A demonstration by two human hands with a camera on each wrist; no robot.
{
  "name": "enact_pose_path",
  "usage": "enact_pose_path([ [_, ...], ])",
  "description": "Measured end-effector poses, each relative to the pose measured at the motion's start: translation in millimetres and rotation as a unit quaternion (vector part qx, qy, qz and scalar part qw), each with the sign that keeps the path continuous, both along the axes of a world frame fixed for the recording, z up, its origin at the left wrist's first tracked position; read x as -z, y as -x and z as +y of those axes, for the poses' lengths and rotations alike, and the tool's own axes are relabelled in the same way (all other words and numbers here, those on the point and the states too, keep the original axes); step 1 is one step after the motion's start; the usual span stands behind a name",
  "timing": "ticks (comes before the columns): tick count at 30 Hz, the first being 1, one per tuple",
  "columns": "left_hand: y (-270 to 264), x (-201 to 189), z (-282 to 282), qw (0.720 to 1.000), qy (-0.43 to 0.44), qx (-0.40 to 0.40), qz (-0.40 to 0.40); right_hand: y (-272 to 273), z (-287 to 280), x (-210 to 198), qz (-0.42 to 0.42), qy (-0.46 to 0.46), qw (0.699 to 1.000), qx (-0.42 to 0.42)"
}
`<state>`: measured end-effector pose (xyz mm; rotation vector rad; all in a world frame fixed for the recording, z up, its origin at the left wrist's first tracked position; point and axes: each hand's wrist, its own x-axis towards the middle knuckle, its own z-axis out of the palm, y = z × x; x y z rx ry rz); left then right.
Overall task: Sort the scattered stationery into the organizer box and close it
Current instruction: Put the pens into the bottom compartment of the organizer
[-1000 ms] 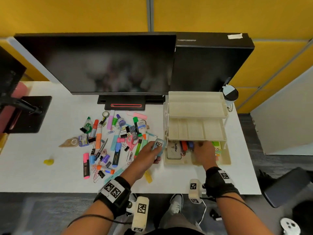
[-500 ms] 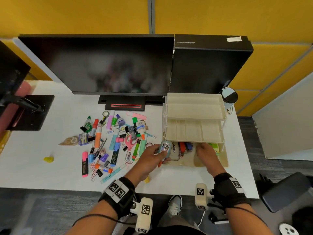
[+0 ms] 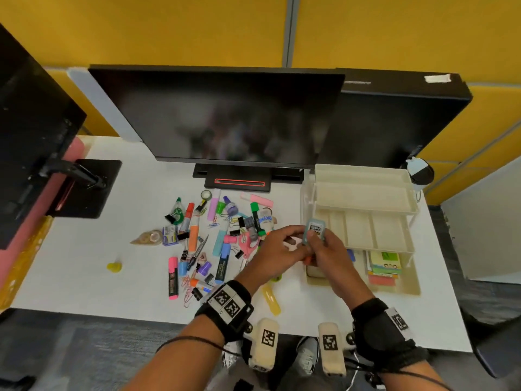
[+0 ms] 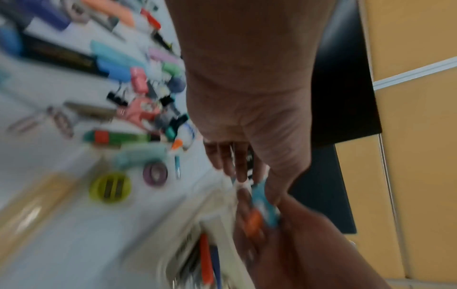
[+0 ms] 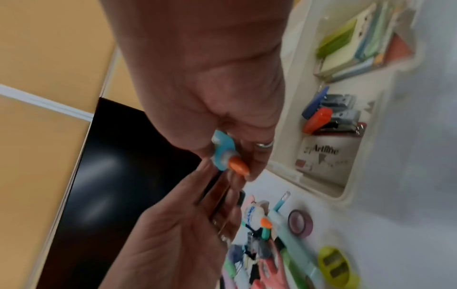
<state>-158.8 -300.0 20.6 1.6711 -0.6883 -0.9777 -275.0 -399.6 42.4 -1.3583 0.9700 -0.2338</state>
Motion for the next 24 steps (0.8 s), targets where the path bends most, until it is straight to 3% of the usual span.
enact_pose_path([
  [3, -45.9, 18.0, 3.8, 0.992, -0.116, 0.002, -0.043, 4.7, -5.1, -0.9, 0.025, 0.042, 0.998, 0.046],
  [5, -69.3, 42.0, 3.2, 0.969, -0.203, -0.043, -0.133, 17.9, -9.5, -0.2, 0.055, 0.058, 0.996, 0.048],
  [9, -81.7, 65.6, -8.0, 0.928, -0.278, -0.079, -0.236, 48.0, -19.6, 7.4, 0.096, 0.036, 0.993, 0.052],
  [13, -86.2, 65.6, -20.9, 0.911, -0.298, -0.101, -0.266, 69.7, -23.2, 9.6, 0.111, 0.017, 0.992, 0.052],
  [20, -89.6, 60.9, -36.7, 0.884, -0.337, -0.062, -0.318, 100.3, -28.9, 7.9, 0.092, 0.089, 0.984, 0.126],
  [24, -87.9, 62.0, -36.8, 0.897, -0.336, -0.076, -0.278, 123.4, -33.0, 10.8, 0.096, 0.071, 0.977, 0.179],
])
